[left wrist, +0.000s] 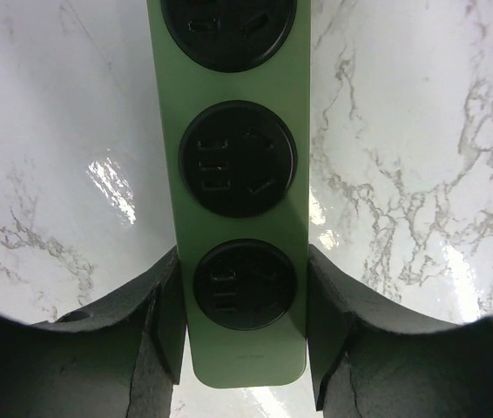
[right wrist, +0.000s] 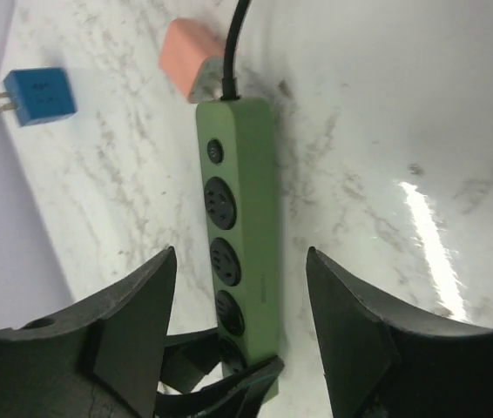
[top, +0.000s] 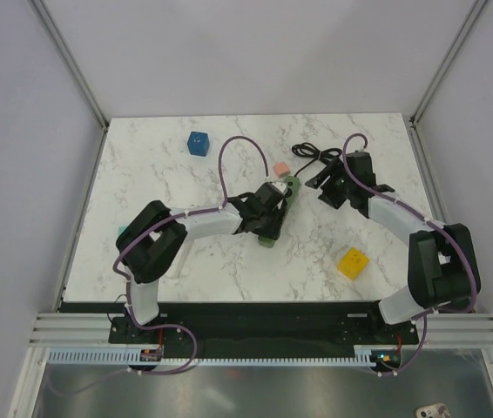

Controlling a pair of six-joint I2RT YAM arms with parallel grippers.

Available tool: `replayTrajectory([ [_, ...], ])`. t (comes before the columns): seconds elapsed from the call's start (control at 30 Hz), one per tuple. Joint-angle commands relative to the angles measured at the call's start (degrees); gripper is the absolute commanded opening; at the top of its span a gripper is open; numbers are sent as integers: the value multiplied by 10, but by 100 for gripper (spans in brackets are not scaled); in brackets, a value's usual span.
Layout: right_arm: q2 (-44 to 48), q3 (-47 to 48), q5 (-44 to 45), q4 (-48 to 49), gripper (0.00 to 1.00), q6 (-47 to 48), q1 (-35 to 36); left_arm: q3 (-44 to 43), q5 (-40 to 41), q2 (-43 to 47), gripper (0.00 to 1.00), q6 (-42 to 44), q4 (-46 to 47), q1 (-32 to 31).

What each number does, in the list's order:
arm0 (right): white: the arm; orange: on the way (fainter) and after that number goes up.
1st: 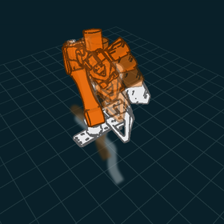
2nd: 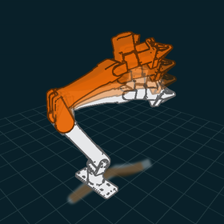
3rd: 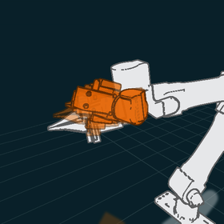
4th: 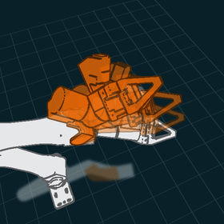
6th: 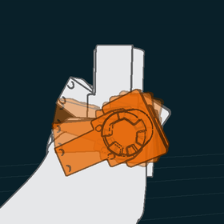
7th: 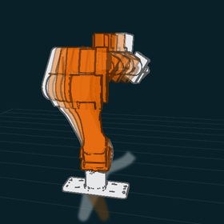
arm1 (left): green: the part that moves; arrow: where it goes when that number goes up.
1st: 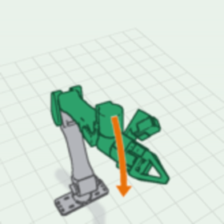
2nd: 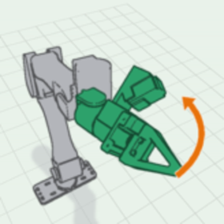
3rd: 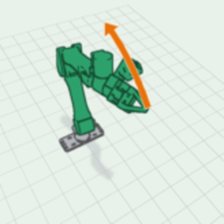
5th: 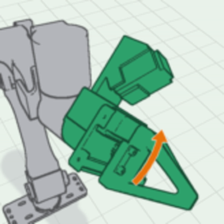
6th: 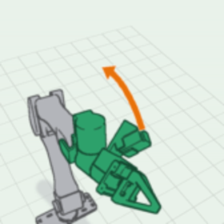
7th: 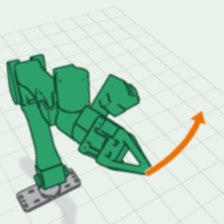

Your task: Insert the plug

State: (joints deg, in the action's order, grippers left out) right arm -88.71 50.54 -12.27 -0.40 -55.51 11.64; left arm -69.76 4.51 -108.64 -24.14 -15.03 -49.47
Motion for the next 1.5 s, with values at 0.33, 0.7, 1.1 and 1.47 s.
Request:
replayTrajectory([
  [0.33, 70, 118, 286, -491, 70, 31, -4, 10, 45, -5, 53, 19, -10, 0],
  [0.7, 136, 71, 265, -542, 84, 44, -4, 15, -3, 57, 77, 14, -10, -3],
  [1.1, 151, 13, 281, -552, 85, 51, -4, -29, -75, 169, 85, -3, -53, 0],
  [1.47, 187, -64, 266, -539, 86, 33, -2, -100, -120, 236, 86, 18, -126, 13],
])
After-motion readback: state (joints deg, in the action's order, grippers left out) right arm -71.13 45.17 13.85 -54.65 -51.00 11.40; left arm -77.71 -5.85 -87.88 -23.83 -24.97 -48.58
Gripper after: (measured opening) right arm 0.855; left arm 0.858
